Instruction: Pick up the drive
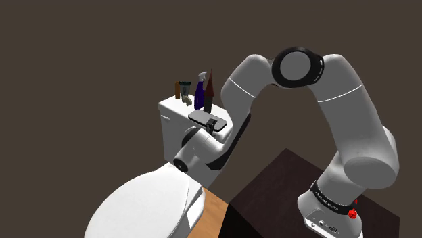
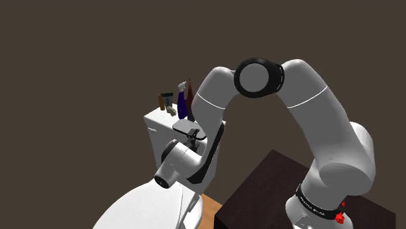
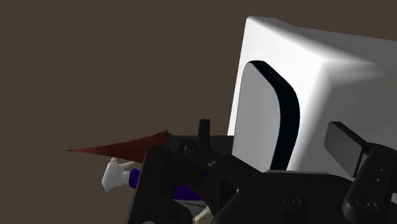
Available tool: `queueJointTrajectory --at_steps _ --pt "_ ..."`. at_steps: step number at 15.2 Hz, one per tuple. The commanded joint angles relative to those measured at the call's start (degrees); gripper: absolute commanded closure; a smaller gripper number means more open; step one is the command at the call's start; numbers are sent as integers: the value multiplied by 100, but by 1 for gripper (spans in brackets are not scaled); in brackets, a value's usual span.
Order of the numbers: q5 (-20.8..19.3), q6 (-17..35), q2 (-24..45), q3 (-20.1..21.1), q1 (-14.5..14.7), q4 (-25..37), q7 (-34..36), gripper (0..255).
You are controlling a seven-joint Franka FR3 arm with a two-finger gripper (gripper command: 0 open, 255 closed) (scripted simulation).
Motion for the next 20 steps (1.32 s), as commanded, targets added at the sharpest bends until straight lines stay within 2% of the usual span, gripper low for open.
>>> queueJointTrajectory --at_steps 1,4,5,14,20 --pt "-40 -6 143 -43 33 77 62 0" --pt "-69 -8 264 -77 61 148 109 0" --pt "-67 -6 260 -76 58 135 118 255" --pt "-69 -8 264 -77 61 148 109 255" --pt "43 4 -193 49 -42 -107 -81 255"
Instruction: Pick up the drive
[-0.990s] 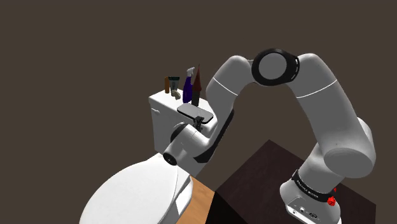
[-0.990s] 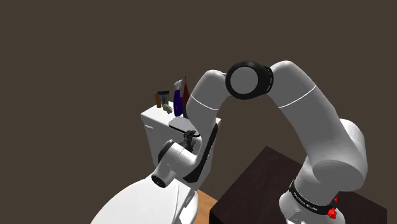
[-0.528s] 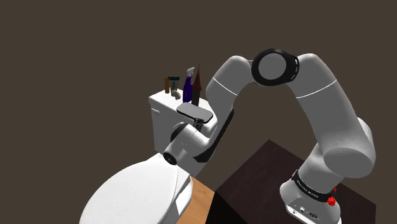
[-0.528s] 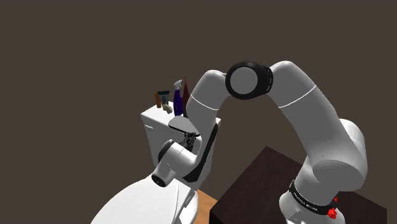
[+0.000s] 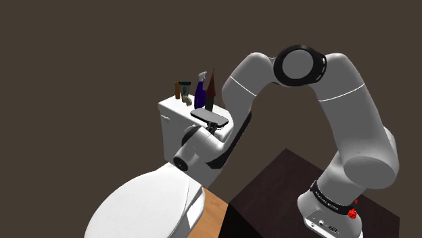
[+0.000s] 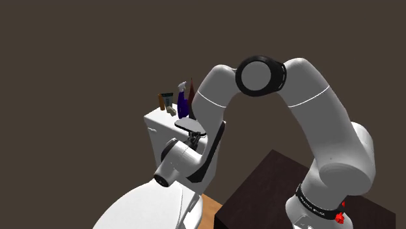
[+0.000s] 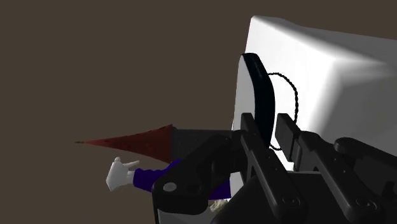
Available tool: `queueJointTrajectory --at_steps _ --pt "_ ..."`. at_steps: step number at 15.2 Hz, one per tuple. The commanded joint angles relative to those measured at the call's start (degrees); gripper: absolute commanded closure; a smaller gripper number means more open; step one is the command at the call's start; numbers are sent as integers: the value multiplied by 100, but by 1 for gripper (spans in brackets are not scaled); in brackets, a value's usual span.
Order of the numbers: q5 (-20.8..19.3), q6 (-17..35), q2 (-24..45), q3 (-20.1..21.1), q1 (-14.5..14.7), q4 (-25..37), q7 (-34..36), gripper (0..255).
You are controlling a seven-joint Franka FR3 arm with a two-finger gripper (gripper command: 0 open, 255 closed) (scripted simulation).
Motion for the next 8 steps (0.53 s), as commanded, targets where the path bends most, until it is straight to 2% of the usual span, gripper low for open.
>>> queueJointTrajectory --at_steps 1,8 --pt "42 0 -155 43 -34 -87 -59 255" --pt "177 32 -680 189 -152 -331 -318 255"
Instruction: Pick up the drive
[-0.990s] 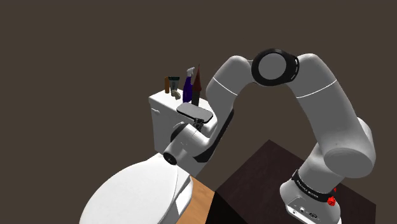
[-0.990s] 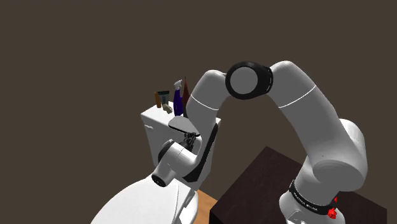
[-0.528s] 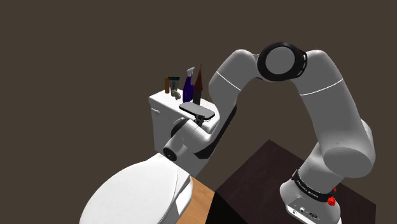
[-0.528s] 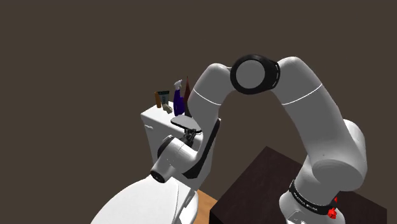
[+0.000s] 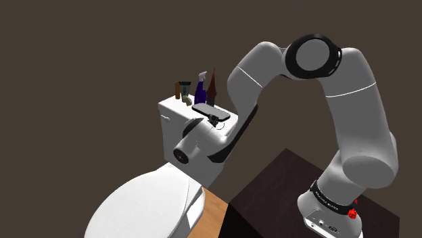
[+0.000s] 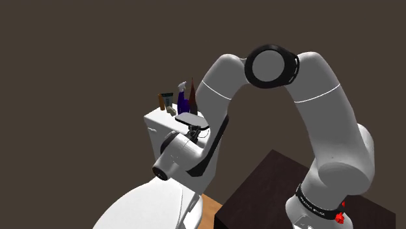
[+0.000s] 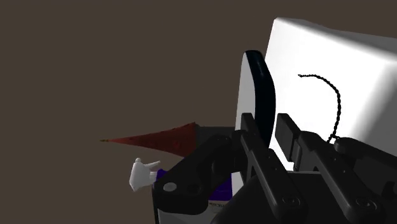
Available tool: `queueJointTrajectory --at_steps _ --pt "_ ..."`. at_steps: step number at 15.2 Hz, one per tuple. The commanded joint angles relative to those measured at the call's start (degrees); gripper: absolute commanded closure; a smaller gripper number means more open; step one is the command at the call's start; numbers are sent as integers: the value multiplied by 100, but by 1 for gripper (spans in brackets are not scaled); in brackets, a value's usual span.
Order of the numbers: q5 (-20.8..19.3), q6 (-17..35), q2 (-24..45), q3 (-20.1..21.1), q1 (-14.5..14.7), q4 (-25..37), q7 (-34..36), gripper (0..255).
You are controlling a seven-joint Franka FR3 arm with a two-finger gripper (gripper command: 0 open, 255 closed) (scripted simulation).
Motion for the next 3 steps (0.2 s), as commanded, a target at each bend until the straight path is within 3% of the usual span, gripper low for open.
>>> queueJointTrajectory --at_steps 1,3 --pt "45 6 -161 48 -32 -63 -87 255" --pt "48 7 -173 50 -34 -68 -93 255"
